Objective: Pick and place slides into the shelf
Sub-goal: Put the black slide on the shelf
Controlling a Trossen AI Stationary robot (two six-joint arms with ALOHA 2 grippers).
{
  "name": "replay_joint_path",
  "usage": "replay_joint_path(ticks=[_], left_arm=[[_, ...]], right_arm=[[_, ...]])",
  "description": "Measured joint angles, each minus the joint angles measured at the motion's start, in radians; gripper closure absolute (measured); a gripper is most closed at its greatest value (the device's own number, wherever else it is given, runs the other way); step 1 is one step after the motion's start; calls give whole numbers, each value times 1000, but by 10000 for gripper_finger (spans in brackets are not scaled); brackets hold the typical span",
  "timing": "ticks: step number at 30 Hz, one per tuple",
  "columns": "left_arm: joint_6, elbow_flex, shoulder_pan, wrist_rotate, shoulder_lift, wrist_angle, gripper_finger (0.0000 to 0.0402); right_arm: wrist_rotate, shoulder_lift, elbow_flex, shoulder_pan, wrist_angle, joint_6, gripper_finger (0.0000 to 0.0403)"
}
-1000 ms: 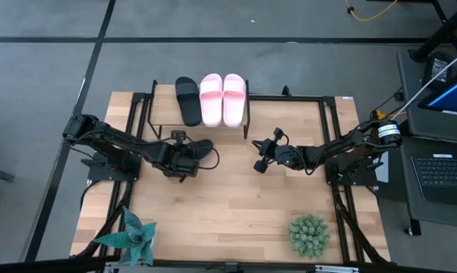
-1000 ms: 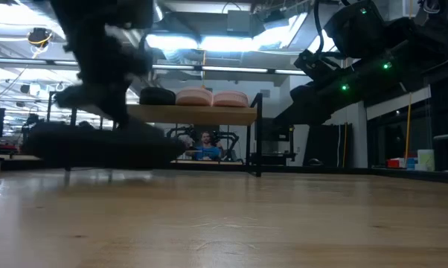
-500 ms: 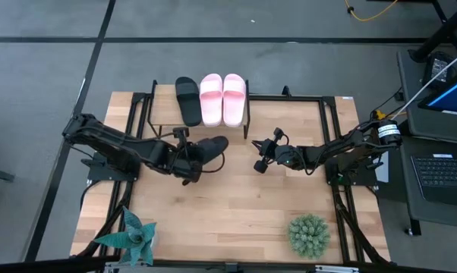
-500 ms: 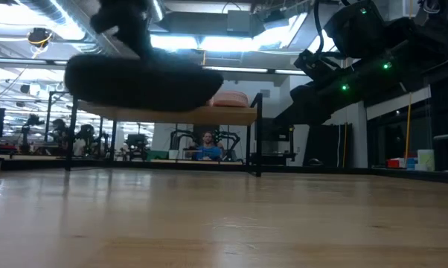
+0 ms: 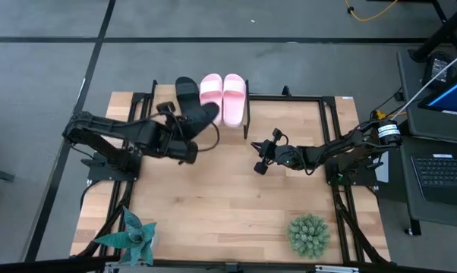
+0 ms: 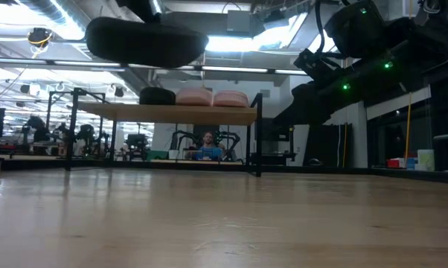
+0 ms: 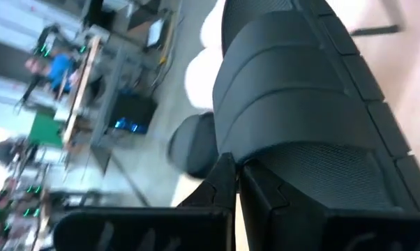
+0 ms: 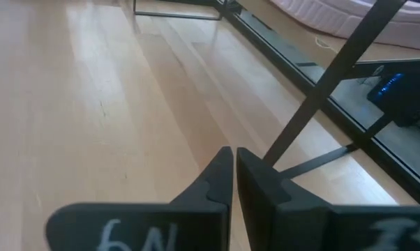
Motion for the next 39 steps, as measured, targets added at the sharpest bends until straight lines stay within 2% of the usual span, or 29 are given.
replay_joint_path(ticks=[6,24,31,39], left_arm=[[-117,55,112,-26,-1,-174,401],[-16,55,465,-36,2,-169,401],[-72,55,563,44,2,-169,401],[-75,2,619,76,2,-169,401]], right_arm=[[0,0,0,0,0,0,379],[1,0,0,-1,0,-2,379],[2,0,0,-1,0,-2,379],[3,0,0,0,0,-2,379]])
